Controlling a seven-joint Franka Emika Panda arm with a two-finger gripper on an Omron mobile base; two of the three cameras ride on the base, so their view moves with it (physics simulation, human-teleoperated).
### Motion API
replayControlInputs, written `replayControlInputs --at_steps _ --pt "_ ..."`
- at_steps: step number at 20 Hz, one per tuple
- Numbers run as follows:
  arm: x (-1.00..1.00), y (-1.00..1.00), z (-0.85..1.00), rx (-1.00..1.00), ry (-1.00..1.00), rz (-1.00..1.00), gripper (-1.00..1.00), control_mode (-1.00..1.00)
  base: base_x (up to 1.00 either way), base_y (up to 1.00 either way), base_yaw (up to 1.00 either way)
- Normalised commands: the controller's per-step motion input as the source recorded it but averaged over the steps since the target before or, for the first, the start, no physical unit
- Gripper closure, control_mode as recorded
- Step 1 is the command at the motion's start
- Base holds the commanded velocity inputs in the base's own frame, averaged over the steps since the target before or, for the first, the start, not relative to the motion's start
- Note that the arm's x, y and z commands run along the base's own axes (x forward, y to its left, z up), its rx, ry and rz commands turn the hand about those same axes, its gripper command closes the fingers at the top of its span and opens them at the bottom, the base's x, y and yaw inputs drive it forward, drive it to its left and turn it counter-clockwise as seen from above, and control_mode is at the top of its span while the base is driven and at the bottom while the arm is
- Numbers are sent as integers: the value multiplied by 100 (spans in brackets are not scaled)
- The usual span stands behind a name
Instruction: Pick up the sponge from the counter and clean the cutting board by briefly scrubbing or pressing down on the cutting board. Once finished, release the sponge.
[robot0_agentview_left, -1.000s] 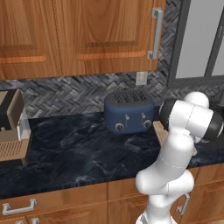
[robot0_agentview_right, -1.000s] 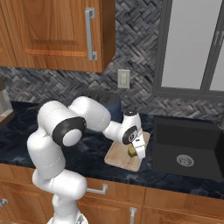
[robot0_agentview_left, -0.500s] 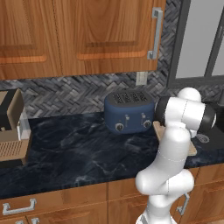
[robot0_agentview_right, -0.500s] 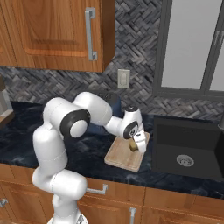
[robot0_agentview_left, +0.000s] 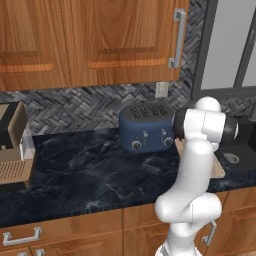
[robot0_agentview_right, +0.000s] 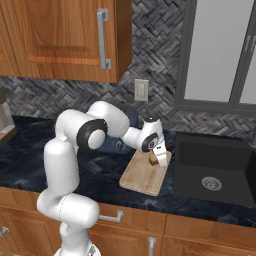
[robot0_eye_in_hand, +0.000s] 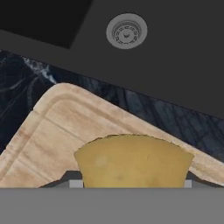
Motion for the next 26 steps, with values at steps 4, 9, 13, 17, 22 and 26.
replayControlInputs --at_steps 4,9,13,17,22,26 --pt "39 20 0 1 -4 -2 100 -100 0 0 0" --pt "9 36 0 3 -6 -2 100 -100 0 0 0" --pt "1 37 0 3 -3 -3 100 -100 0 0 0" --pt "10 36 0 3 -3 -4 100 -100 0 0 0" --pt "14 40 0 3 -3 -5 100 -100 0 0 0" --pt "4 36 0 3 0 -4 100 -100 0 0 0"
